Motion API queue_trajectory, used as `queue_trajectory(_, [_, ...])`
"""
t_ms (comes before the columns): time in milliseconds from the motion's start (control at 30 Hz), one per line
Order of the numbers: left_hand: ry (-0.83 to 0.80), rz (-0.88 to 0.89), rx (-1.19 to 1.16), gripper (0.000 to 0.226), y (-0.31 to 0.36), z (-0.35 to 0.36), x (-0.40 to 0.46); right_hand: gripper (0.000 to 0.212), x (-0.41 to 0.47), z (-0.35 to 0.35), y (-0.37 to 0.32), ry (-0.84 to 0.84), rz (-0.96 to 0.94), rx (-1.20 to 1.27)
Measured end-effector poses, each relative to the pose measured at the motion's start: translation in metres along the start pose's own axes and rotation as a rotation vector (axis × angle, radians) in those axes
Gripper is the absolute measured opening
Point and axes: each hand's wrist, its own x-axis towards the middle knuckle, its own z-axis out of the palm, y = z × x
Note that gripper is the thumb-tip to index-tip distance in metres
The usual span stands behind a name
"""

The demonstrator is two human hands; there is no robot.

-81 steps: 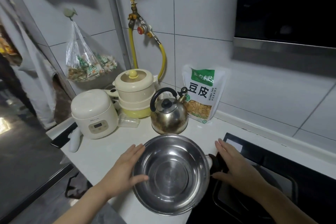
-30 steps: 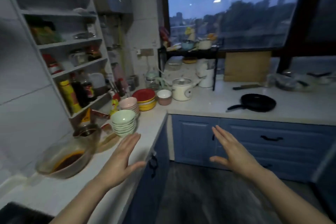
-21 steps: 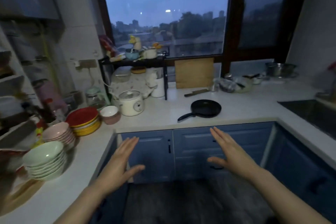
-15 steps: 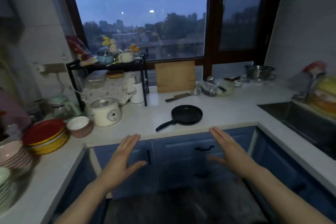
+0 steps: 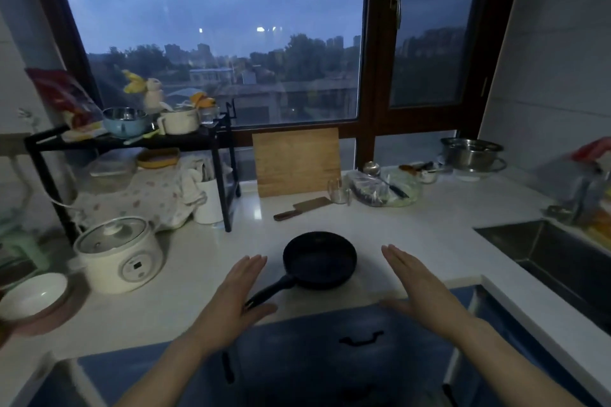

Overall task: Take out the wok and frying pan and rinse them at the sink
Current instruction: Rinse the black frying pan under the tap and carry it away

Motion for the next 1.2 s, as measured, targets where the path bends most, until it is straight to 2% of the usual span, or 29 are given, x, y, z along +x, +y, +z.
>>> queue_trajectory(267, [-0.104,-0.038,0.038,0.090,-0.073,0.035,0.152,0.114,0.146,0.030,0.062,-0.082,0.034,0.046])
queue_trajectory(467, [-0.163,-0.103,0.039,0.113,-0.110,0.068,0.211,0.135,0.216,0.062,0.100,-0.200,0.027,0.078])
queue_trajectory(600, [-0.205,-0.159,0.067,0.118,-0.127,0.091,0.229,0.110,0.247,0.083,0.115,-0.284,0.014,0.079])
queue_trajectory(767, [-0.254,-0.258,0.048,0.130,-0.130,0.121,0.235,0.139,0.280,0.110,0.145,-0.463,-0.037,0.108])
queue_trajectory(1000, [-0.354,-0.413,0.043,0.144,-0.137,0.159,0.232,0.140,0.314,0.138,0.181,-0.572,-0.121,0.043])
queue_trajectory(1100, [-0.335,-0.402,0.053,0.129,-0.142,0.170,0.228,0.143,0.325,0.148,0.190,-0.606,-0.155,0.038])
queue_trajectory(1167, [-0.225,-0.313,0.097,0.119,-0.146,0.175,0.222,0.144,0.332,0.153,0.195,-0.624,-0.180,0.048])
queue_trajectory(1200, [-0.220,-0.284,0.102,0.114,-0.145,0.175,0.221,0.145,0.335,0.154,0.196,-0.642,-0.182,0.061])
